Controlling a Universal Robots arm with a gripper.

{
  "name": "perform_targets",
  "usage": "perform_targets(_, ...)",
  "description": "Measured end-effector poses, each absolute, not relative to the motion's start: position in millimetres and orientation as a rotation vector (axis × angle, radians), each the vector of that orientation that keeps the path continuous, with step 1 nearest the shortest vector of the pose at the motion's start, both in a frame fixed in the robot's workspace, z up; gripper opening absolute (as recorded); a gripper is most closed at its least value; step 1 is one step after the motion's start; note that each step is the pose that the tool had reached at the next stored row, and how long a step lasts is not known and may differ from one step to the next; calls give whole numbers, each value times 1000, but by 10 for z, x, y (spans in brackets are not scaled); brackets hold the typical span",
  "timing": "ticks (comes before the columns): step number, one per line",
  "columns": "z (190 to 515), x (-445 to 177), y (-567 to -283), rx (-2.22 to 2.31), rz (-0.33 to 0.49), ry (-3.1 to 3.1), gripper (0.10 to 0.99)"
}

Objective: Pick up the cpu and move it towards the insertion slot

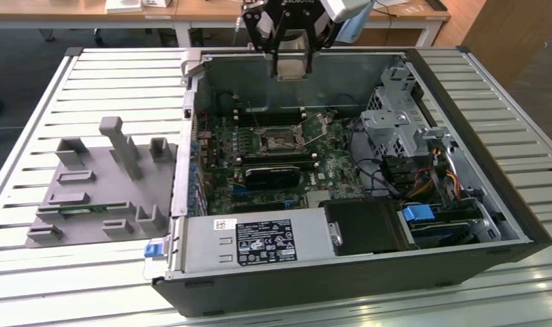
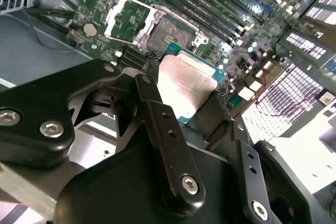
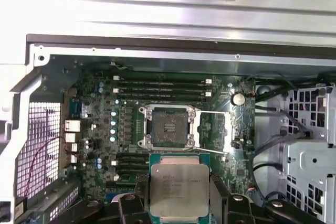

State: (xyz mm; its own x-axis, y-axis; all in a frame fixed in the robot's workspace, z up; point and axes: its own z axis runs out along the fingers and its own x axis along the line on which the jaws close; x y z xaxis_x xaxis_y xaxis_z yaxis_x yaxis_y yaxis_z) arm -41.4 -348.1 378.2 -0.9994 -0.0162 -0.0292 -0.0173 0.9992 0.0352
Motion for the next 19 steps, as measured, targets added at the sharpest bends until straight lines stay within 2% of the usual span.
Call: perform_targets(19,3636,-412,-3174,-25,51,3144,541)
